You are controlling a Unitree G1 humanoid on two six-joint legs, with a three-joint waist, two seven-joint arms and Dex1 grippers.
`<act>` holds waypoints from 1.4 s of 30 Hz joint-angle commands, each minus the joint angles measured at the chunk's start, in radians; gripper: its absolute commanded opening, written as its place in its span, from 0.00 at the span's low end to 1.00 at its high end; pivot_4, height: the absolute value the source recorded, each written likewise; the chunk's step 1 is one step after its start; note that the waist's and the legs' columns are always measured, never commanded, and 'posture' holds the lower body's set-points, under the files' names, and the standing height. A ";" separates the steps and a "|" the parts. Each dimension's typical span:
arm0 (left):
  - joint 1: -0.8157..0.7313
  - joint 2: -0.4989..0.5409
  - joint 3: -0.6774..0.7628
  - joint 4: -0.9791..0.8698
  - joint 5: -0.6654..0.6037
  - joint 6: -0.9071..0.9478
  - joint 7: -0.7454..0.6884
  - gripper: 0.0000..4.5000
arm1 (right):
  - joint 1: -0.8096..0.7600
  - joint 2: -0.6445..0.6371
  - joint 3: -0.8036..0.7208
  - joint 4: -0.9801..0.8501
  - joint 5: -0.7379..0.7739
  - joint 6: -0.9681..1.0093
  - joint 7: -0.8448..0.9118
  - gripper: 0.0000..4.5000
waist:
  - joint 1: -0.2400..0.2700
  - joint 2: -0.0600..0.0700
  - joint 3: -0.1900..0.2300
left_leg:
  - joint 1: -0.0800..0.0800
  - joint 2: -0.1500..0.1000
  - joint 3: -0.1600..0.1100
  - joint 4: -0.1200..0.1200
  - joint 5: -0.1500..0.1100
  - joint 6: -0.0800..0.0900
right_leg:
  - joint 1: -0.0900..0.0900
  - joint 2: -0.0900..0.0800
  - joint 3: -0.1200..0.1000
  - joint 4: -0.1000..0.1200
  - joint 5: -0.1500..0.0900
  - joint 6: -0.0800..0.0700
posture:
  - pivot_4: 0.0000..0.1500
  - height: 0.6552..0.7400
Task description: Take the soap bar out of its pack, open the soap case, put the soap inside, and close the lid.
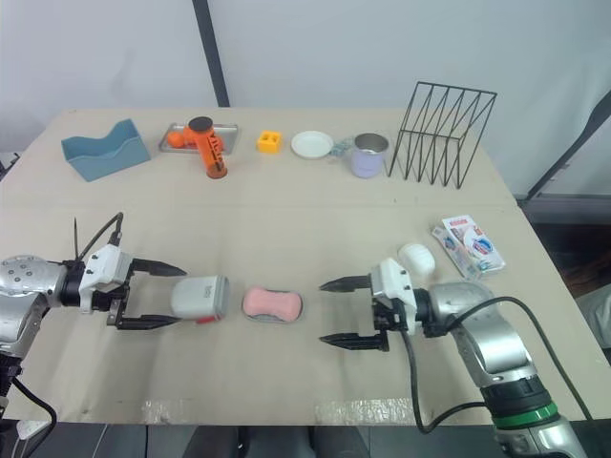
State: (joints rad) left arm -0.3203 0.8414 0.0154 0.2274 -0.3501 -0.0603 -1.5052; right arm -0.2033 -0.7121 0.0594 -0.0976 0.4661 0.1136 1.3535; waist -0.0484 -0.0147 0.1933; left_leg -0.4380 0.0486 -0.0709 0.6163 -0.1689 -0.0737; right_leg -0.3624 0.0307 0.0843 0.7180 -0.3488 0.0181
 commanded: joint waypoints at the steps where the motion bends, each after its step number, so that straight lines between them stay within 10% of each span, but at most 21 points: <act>1: -0.017 0.006 0.010 -0.001 -0.010 -0.004 -0.011 1.00 | 0.012 -0.008 -0.045 0.001 0.018 -0.044 0.022 0.97 | -0.001 0.000 0.000 | 0.000 0.000 0.000 0.000 0.000 0.000 | 0.000 0.000 0.000 0.000 0.000 0.000 | 1.00 1.00; 42: -0.056 -0.043 -0.051 0.123 0.102 -0.143 0.024 1.00 | 0.034 0.004 -0.027 0.018 -0.002 -0.101 0.033 0.97 | 0.000 0.000 0.000 | 0.001 0.000 -0.001 0.001 0.000 0.000 | 0.002 0.000 0.000 0.000 0.000 0.000 | 1.00 1.00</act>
State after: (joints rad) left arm -0.3829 0.8020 -0.0432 0.3741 -0.2434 -0.1940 -1.4973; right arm -0.1660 -0.7129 0.0346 -0.0700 0.4608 0.0184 1.3878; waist -0.0479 -0.0147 0.1933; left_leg -0.4371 0.0485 -0.0715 0.6172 -0.1688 -0.0738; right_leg -0.3603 0.0308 0.0840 0.7184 -0.3488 0.0181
